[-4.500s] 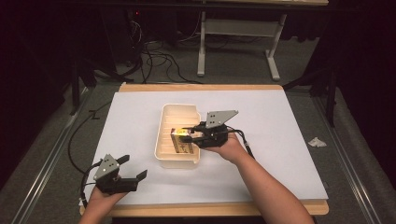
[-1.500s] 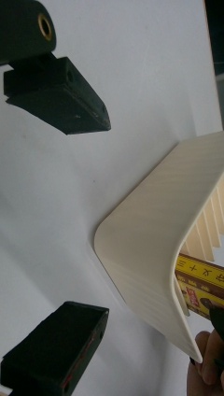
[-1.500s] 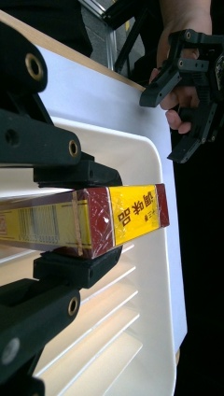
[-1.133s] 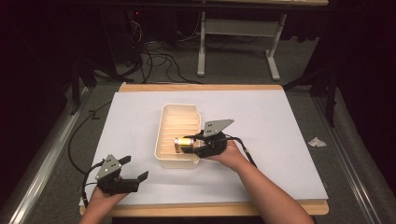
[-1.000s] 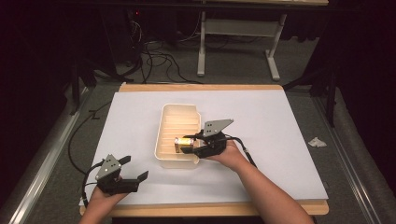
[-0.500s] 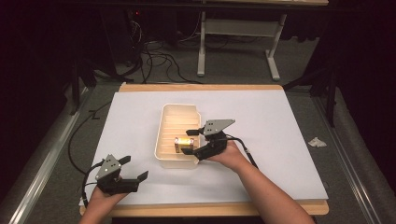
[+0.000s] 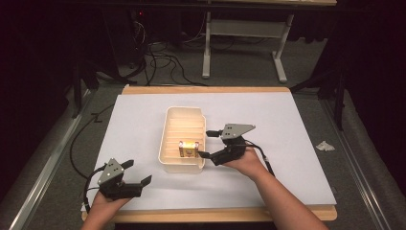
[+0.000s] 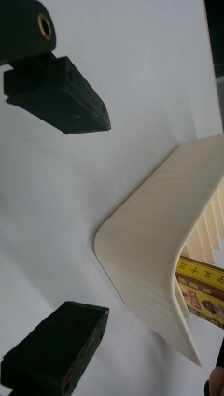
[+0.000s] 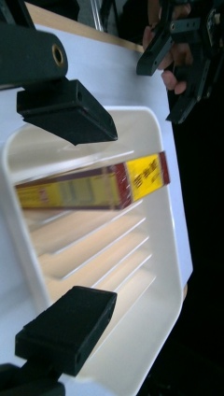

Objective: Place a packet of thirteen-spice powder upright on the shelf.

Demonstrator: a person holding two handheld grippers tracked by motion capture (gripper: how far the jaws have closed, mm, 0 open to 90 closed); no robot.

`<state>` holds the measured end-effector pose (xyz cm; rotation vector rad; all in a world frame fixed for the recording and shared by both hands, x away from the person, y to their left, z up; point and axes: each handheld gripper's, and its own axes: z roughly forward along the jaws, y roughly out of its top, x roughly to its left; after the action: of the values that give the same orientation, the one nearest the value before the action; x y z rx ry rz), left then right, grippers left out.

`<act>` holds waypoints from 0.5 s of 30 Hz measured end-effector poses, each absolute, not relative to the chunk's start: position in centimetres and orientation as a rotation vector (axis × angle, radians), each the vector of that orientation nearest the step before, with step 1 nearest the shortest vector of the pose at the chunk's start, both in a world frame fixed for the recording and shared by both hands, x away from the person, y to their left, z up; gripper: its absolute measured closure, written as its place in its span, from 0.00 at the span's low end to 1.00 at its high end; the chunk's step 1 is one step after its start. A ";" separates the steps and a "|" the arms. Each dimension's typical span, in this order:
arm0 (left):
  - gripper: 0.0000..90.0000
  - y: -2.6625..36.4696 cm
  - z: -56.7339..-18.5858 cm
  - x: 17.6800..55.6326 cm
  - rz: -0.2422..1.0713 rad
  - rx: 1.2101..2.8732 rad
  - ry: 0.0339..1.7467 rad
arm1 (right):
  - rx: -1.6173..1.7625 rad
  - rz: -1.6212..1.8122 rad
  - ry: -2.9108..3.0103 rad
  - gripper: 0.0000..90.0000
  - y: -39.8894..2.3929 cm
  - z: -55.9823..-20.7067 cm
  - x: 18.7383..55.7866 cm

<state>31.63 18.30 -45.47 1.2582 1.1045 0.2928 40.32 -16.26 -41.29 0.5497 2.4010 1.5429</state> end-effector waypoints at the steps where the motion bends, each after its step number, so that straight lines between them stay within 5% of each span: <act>1: 0.11 18.3 -45.5 31.7 0.296 1.258 1.103 | 0.557 1.540 2.389 0.19 -16.6 -41.3 40.3; 15: 0.11 17.9 -45.5 32.8 0.331 1.240 1.129 | 0.769 1.453 2.229 0.17 -24.0 -41.1 38.4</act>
<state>32.76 17.95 -45.45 1.2404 1.1290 0.3312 38.35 -23.98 -41.06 0.7690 2.2291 1.4532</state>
